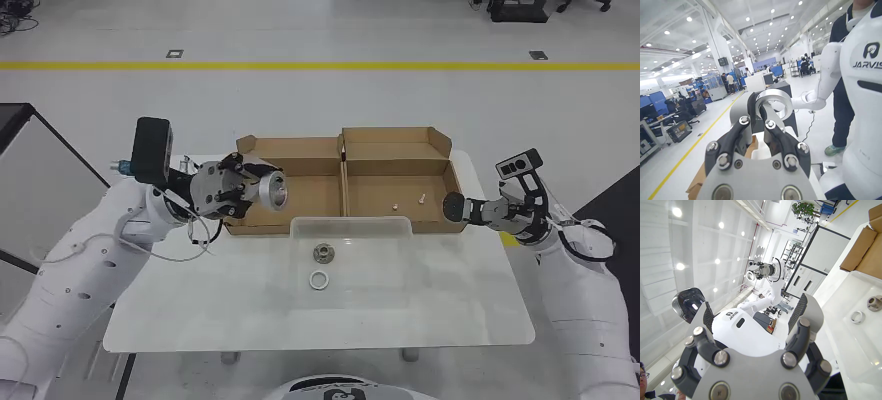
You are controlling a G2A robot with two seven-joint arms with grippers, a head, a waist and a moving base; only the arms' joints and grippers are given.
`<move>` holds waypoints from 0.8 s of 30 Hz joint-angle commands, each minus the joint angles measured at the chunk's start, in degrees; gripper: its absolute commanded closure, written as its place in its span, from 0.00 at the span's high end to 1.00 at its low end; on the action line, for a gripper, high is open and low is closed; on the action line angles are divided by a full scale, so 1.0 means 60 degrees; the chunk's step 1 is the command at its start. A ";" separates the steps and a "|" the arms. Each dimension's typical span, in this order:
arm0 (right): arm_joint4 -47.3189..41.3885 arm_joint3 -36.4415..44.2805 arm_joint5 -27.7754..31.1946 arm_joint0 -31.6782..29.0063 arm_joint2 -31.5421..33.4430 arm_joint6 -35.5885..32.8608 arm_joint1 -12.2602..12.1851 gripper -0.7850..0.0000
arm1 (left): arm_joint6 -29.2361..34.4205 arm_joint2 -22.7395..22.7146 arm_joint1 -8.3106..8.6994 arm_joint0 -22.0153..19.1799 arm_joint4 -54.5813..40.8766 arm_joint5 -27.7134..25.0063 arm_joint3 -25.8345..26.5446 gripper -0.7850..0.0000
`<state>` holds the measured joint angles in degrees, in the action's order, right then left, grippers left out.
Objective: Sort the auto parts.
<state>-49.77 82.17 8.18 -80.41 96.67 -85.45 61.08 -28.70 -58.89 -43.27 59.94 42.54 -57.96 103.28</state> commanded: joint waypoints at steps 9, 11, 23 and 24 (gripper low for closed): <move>0.0000 0.0000 0.0000 0.0000 0.0000 0.0000 0.0000 1.00 | -0.1996 0.0190 0.0180 0.0422 -0.0767 -0.0006 0.0881 0.00; 0.0000 0.0000 0.0000 0.0000 0.0000 0.0000 0.0000 1.00 | -0.2628 0.0303 0.0235 0.0464 -0.0877 -0.0006 0.1058 0.00; 0.0000 0.0000 0.0000 0.0000 0.0000 0.0000 0.0000 1.00 | -0.2930 0.0163 0.0549 0.0641 -0.1058 -0.0006 0.1293 0.00; 0.0000 0.0000 0.0000 0.0000 0.0000 0.0000 0.0000 1.00 | -0.2930 0.0167 0.0594 0.0660 -0.0895 -0.0006 0.1224 0.00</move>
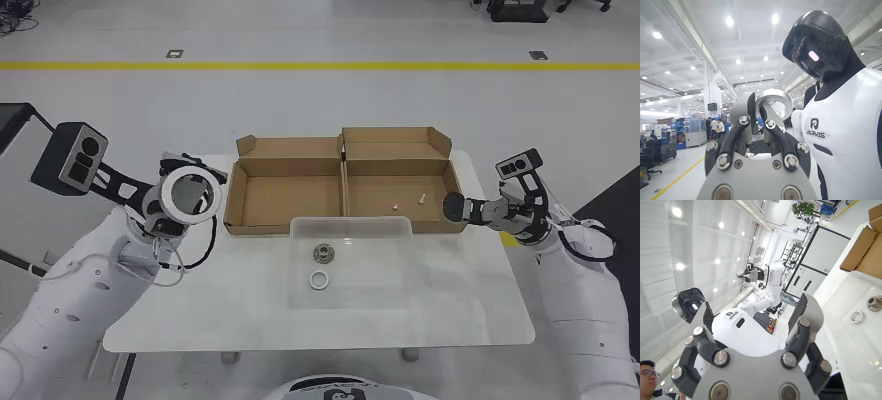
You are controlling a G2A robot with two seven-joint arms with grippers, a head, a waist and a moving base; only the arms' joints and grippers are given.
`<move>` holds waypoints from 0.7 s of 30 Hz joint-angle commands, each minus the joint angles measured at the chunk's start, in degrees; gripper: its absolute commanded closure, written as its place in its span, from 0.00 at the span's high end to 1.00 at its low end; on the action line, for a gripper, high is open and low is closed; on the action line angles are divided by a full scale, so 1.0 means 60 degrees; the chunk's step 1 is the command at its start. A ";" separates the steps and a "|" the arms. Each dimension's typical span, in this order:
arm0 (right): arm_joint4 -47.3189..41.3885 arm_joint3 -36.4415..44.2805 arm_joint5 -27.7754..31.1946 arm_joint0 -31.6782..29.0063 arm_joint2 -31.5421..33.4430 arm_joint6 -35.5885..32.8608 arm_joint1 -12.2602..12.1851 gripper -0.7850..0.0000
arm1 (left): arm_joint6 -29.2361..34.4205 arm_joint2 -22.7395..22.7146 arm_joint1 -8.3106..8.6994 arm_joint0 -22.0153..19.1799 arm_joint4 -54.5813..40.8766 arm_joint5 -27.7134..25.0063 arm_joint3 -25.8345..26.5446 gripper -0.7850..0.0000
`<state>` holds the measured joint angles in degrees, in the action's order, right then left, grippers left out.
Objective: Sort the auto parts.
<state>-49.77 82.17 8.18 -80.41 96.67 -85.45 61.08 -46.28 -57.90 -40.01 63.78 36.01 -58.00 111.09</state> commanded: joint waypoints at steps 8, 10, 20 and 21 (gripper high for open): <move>0.0000 0.0000 0.0000 0.0000 0.0000 0.0000 0.0000 1.00 | 0.0182 0.0340 0.0554 -0.0068 0.1435 0.0000 -0.0547 0.00; 0.0000 0.0000 0.0000 0.0000 0.0000 0.0000 0.0000 1.00 | 0.0343 0.0322 0.0690 -0.0128 0.1782 0.0000 -0.0661 0.00; 0.0000 0.0000 0.0000 0.0000 0.0000 0.0000 0.0000 1.00 | -0.0002 0.0486 0.1003 -0.0041 0.0034 0.0000 0.0282 0.00; 0.0000 0.0000 0.0000 0.0000 0.0000 0.0000 0.0000 1.00 | -0.0002 0.0455 0.1010 -0.0033 -0.0173 0.0000 0.0422 0.00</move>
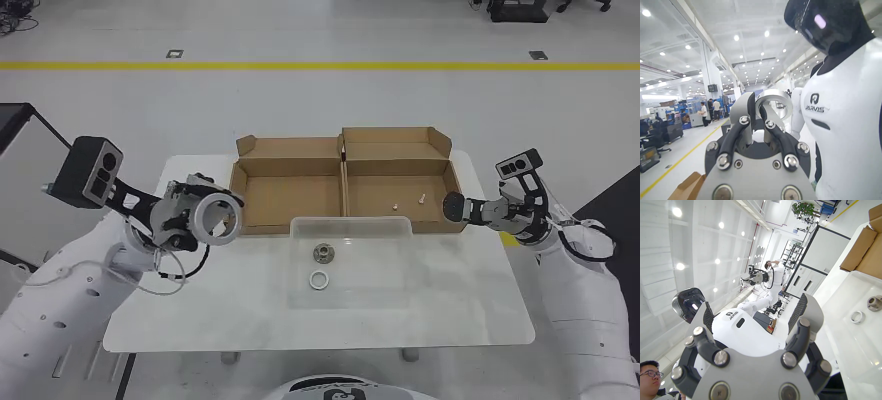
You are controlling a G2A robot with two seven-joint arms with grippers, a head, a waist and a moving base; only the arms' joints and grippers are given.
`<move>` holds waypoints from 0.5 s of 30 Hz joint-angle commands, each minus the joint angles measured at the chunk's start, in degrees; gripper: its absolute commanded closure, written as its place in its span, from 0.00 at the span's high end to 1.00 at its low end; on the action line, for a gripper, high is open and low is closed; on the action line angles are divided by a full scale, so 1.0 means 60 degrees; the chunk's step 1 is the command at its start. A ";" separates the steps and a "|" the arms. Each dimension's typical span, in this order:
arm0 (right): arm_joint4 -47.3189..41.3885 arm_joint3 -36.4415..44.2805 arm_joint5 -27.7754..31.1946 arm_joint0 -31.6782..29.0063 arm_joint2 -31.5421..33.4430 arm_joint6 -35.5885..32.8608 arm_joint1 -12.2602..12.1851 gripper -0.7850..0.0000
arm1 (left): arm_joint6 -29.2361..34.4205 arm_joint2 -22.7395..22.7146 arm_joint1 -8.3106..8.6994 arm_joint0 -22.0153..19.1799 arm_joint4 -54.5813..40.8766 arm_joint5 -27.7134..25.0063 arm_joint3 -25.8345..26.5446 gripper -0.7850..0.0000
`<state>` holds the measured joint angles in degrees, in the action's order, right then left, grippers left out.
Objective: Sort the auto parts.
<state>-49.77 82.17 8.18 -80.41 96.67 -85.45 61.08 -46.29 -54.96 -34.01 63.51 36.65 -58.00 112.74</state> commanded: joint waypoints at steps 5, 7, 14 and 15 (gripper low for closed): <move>0.0000 0.0000 0.0000 0.0000 0.0000 0.0000 0.0000 1.00 | -0.0001 -0.0269 -0.0004 0.0172 -0.1188 0.0000 0.0628 0.00; 0.0000 0.0000 0.0000 0.0000 0.0000 0.0000 0.0000 1.00 | -0.0001 -0.0379 -0.0032 0.0257 -0.1444 0.0000 0.0784 0.00; 0.0000 0.0000 0.0000 0.0000 0.0000 0.0000 0.0000 1.00 | 0.0000 -0.0724 -0.0083 0.0552 -0.1509 0.0000 0.0896 0.00; 0.0000 0.0000 0.0000 0.0000 0.0000 0.0000 0.0000 1.00 | 0.0000 -0.0755 -0.0087 0.0591 -0.1486 0.0000 0.0902 0.00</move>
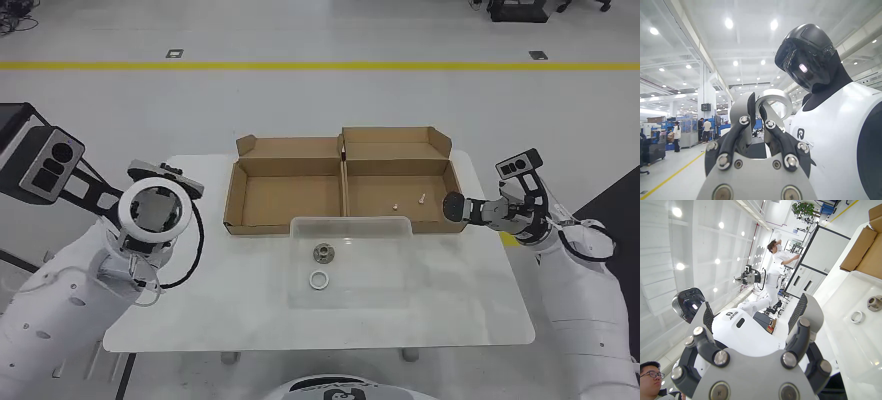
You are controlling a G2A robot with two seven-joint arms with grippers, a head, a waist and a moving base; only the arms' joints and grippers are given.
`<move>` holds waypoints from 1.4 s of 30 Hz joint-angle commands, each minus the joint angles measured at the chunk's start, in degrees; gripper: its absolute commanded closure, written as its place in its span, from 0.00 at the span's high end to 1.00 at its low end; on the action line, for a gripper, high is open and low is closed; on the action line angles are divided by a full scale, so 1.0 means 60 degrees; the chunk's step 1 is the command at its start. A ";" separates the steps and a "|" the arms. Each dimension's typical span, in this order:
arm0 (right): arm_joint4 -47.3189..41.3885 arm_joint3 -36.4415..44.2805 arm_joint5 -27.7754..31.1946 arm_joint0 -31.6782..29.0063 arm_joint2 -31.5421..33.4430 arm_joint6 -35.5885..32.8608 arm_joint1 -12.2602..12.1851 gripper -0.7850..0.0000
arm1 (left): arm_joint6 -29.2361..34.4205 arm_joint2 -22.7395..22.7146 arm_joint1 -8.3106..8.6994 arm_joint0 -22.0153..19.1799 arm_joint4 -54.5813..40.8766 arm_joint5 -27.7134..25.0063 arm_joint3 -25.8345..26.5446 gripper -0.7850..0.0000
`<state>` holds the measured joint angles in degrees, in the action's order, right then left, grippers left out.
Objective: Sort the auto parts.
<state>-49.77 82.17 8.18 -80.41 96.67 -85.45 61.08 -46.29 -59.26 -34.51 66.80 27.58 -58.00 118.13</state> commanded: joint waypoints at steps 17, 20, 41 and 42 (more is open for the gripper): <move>0.0000 0.0000 0.0000 0.0000 0.0000 0.0000 0.0000 1.00 | 0.0001 -0.0245 0.0355 0.0525 0.1634 0.0000 -0.0655 0.00; 0.0000 0.0000 0.0000 0.0000 0.0000 0.0000 0.0000 1.00 | 0.0000 -0.0241 0.0392 0.0558 0.1293 0.0000 -0.0474 0.00; 0.0000 0.0000 0.0000 0.0000 0.0000 0.0000 0.0000 1.00 | 0.0001 0.0019 0.0394 0.0466 -0.0024 0.0000 0.0102 0.00; 0.0000 0.0000 0.0000 0.0000 0.0000 0.0000 0.0000 1.00 | 0.0001 0.0019 0.0394 0.0466 -0.0024 0.0000 0.0102 0.00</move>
<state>-49.77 82.17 8.18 -80.41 96.67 -85.45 61.08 -46.29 -59.15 -32.14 69.59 27.44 -58.00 118.74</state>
